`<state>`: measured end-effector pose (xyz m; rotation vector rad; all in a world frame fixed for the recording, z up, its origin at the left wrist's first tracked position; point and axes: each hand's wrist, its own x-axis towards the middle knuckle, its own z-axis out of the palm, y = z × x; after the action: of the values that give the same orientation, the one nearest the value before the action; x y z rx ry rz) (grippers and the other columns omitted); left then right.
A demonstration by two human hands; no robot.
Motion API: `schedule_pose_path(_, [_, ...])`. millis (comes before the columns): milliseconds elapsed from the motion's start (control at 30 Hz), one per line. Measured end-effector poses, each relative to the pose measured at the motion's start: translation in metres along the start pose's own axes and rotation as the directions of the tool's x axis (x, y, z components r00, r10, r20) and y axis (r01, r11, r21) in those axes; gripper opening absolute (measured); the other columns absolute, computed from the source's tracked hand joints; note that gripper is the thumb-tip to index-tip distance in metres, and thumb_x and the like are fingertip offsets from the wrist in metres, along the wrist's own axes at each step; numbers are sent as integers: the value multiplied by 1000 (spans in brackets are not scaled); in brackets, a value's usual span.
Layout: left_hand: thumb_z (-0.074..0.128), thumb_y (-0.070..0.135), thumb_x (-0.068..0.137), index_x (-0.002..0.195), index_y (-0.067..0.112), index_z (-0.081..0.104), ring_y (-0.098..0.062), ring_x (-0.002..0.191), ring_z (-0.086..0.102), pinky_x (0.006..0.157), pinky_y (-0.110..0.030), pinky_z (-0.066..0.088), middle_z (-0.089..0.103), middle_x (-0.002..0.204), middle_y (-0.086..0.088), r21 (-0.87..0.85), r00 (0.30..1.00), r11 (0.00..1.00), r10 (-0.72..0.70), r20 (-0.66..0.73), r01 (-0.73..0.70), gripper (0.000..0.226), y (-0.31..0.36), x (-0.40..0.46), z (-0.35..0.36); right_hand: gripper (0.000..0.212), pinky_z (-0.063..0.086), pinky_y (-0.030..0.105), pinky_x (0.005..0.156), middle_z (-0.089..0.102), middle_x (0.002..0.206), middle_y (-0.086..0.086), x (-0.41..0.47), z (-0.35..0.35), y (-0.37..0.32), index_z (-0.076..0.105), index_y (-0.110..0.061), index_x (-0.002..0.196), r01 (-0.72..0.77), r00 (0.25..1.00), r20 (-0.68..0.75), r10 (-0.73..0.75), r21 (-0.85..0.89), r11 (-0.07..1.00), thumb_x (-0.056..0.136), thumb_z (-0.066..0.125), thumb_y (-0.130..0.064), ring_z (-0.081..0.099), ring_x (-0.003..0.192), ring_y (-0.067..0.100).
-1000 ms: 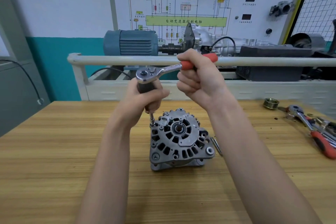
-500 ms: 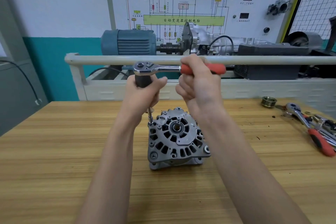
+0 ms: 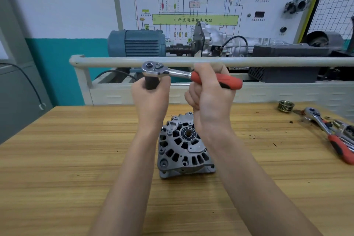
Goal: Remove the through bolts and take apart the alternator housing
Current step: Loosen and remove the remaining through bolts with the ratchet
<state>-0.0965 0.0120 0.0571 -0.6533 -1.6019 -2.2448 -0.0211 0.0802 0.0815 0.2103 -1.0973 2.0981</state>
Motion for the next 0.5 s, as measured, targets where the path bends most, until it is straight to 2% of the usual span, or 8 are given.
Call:
schedule_pose_path(67, [62,12,72,50,18,38,-11,45,24,46,-24,22,31,45,6,12,1000,1000,20,24,-20,34,-2,0,-3,38,18,16,37,28,38,-8,-2,0,-1,33,-15,64,26,1000,7,-26,3,1000,88,55,5,18,32,7])
schedule_pose_path(133, [65,10,71,49,17,42,-11,41,26,45,-23,25,33,42,7,-32,950,998,54,308,-46,32,1,6,-18,40,16,15,36,27,36,-9,7,-1,-8,32,-16,61,-65,996,67,67,-24,998,89,54,3,17,30,6])
schedule_pose_path(233, [67,15,70,51,22,50,-12,39,33,45,-23,30,39,43,8,-110,720,994,81,689,-7,27,5,15,-38,49,12,16,35,21,33,-8,28,-3,-21,32,-19,49,-292,924,215,318,-145,945,91,51,-2,13,29,7])
schedule_pose_path(300, [67,18,70,52,23,53,-12,40,37,45,-21,34,42,44,7,-52,608,999,47,792,-10,24,4,14,-42,55,8,18,37,19,32,-8,35,-1,-25,32,-21,42,-355,870,276,409,-227,907,91,50,-5,11,30,7])
schedule_pose_path(333, [67,20,70,50,24,53,-11,39,36,44,-20,32,42,43,7,-21,586,1000,25,810,-13,25,4,13,-43,55,8,19,37,18,33,-8,36,0,-25,32,-22,41,-361,861,285,421,-240,901,91,49,-5,11,30,7])
schedule_pose_path(400, [66,21,70,47,25,51,-9,38,31,43,-23,23,40,41,10,-18,605,1000,9,796,9,28,5,12,-43,52,10,17,36,19,33,-8,32,1,-22,31,-20,45,-348,881,265,392,-199,916,91,50,-4,11,30,7])
schedule_pose_path(433, [65,20,70,46,25,50,-8,38,29,43,-27,19,38,40,11,-43,650,999,15,760,27,29,6,12,-42,49,12,16,35,20,33,-8,28,0,-20,31,-19,48,-321,906,238,351,-158,934,90,51,-3,12,29,7])
schedule_pose_path(500, [65,16,70,44,25,48,-8,36,26,42,-27,18,36,40,12,-90,809,995,26,587,33,33,7,13,-34,45,15,15,34,23,33,-9,18,0,-12,32,-17,53,-221,961,151,231,-81,972,89,53,0,14,29,6])
